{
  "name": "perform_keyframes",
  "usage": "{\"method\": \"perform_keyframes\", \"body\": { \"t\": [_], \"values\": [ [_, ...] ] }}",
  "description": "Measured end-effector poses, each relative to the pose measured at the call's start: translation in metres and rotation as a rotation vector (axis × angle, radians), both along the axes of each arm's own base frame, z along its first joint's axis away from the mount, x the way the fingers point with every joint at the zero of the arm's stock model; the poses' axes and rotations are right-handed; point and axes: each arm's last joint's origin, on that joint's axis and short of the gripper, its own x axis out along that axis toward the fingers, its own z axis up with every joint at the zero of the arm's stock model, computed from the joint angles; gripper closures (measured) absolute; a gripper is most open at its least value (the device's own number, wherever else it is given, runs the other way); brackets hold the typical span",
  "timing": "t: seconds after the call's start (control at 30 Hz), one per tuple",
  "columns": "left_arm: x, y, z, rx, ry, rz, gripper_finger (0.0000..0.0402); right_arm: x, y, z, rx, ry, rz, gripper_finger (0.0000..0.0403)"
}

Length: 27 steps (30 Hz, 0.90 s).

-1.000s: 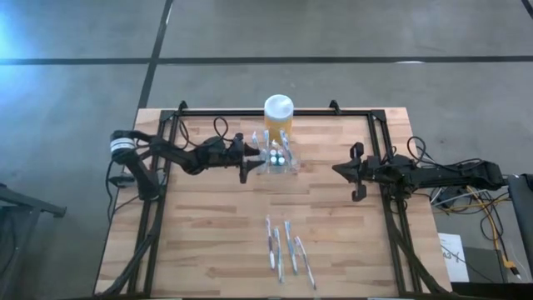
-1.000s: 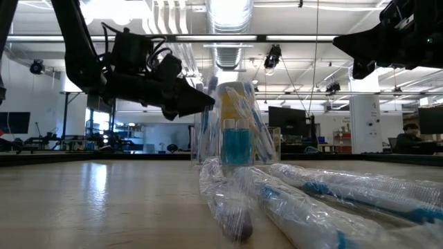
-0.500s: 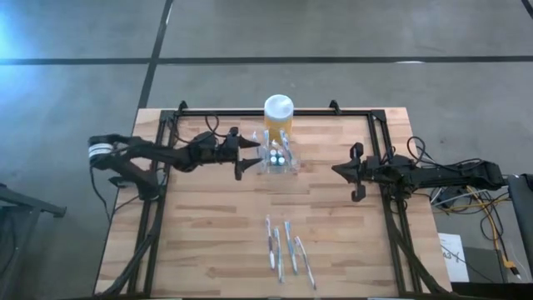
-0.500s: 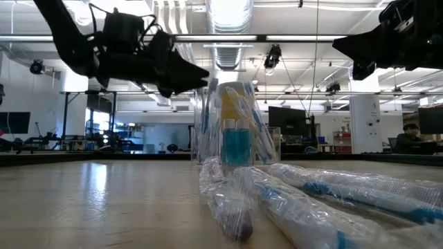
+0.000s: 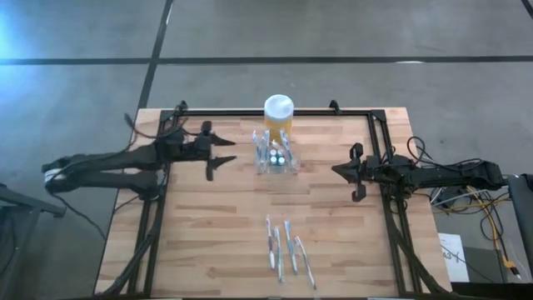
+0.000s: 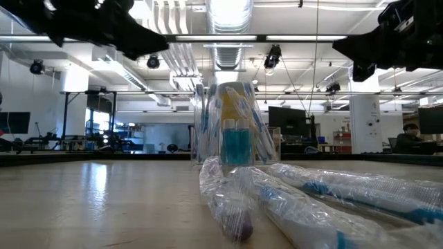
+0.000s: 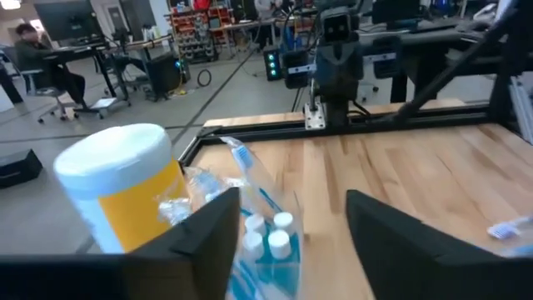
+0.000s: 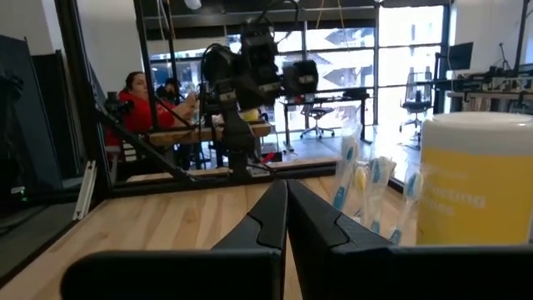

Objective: Pick & Place toothbrushing station
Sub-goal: Put the violet toothbrush into the transparent organizer

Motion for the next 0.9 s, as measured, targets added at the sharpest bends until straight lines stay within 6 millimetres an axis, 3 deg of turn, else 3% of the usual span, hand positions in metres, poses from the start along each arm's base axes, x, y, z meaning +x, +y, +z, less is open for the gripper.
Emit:
{"method": "perform_keyframes", "body": {
  "t": [0.17,0.33,0.57,0.9],
  "values": [
    [-0.034,-0.011,0.001,0.031,-0.023,-0.002,0.0280,0.000,0.000,-0.001,0.000,0.012,0.000,0.0394],
    [-0.058,-0.019,-0.020,0.048,-0.078,-0.001,0.0387,0.000,0.000,-0.001,-0.003,0.012,-0.003,0.0394],
    [-0.076,-0.026,-0.048,-0.029,-0.112,-0.040,0.0397,0.001,0.000,-0.002,-0.004,0.017,-0.003,0.0394],
    [-0.078,-0.030,-0.075,-0.131,-0.090,-0.134,0.0398,0.001,-0.002,-0.002,-0.015,0.023,-0.058,0.0394]
  ]
}}
